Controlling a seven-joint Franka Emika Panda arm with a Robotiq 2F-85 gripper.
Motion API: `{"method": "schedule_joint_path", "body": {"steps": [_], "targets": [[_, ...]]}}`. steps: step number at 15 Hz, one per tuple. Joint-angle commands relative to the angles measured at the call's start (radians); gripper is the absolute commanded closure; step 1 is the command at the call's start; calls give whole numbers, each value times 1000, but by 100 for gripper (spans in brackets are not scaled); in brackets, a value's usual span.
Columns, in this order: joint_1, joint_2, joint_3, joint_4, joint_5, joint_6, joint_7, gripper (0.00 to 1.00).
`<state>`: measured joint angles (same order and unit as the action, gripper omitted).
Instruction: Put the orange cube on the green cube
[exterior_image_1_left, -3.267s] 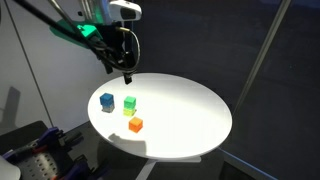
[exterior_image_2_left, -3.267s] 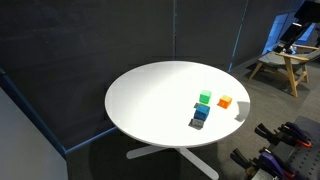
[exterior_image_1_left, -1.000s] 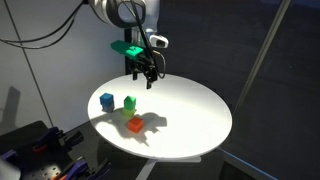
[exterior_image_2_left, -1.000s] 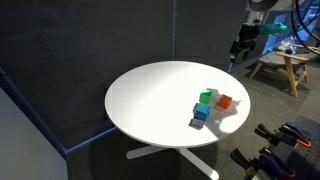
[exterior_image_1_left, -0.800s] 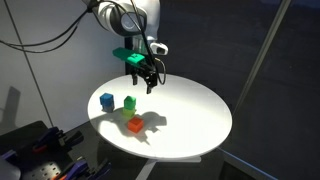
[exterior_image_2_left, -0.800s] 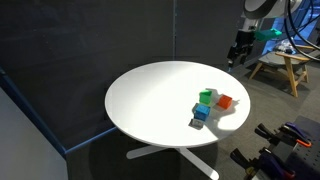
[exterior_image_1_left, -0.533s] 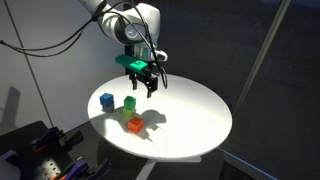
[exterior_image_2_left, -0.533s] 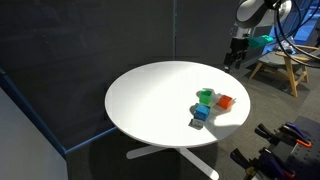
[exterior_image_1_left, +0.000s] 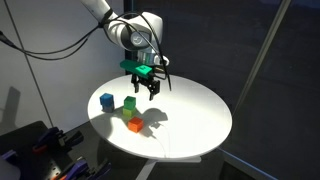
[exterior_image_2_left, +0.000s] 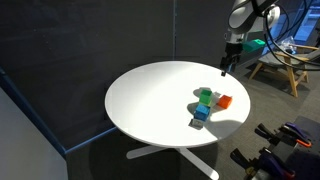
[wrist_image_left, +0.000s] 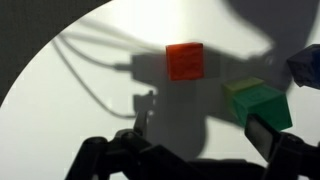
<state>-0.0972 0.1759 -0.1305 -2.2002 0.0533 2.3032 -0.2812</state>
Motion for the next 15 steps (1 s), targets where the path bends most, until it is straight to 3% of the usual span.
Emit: {"method": "schedule_joint_path", "body": {"steps": [1,15], "targets": [[-17,0,17,3,-5,-3,3,0],[-8,23,36,-57,-50,90,-9,0]]}}
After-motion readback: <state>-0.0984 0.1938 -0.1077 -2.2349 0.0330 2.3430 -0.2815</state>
